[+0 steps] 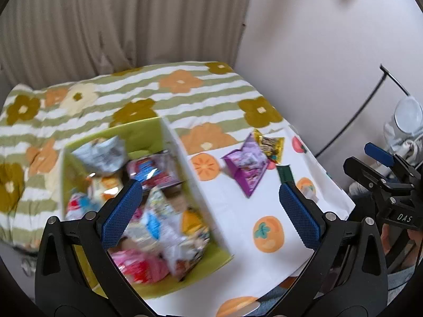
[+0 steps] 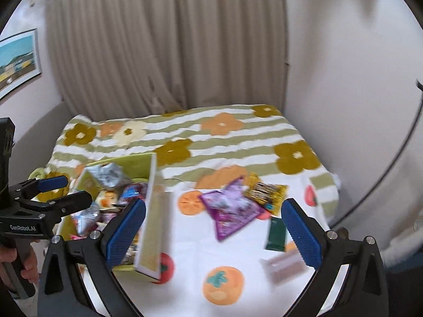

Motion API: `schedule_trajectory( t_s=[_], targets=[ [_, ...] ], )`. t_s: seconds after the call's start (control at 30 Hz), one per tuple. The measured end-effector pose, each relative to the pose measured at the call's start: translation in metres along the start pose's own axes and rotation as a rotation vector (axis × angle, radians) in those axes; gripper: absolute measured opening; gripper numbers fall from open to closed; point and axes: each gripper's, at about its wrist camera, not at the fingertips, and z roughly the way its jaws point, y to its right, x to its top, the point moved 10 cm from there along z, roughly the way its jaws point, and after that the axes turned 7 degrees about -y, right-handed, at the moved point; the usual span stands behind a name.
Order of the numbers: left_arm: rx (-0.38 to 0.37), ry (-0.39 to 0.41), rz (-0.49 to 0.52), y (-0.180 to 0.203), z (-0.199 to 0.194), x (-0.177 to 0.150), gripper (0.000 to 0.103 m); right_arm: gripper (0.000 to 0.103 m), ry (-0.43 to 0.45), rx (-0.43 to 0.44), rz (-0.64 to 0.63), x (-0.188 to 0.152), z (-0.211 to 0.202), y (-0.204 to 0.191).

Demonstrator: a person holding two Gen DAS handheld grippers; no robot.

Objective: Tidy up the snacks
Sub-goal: 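Grasp the purple packet with left gripper while right grasps the dark green bar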

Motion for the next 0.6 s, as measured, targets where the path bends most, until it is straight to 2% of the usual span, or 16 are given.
schedule_trajectory(
  t_s=[0.27, 0.47, 0.6],
  targets=[
    [-0.029, -0.051, 0.058, 0.052, 0.056, 0.031, 0.102, 0.102, -0.051, -0.044, 0.079, -0.009, 0.019, 0.078],
    [-0.043, -0.147, 0.107, 0.08, 0.121, 0.053, 0.102, 0.102, -0.142, -0.046, 0.125, -0.021, 0.062, 0.126],
    [-0.032, -0.247, 0.178, 0.096, 0.174, 0.059, 0.102, 0.102, -0.203, -0.028, 0.138, -0.031, 0.094, 0.146]
  ],
)
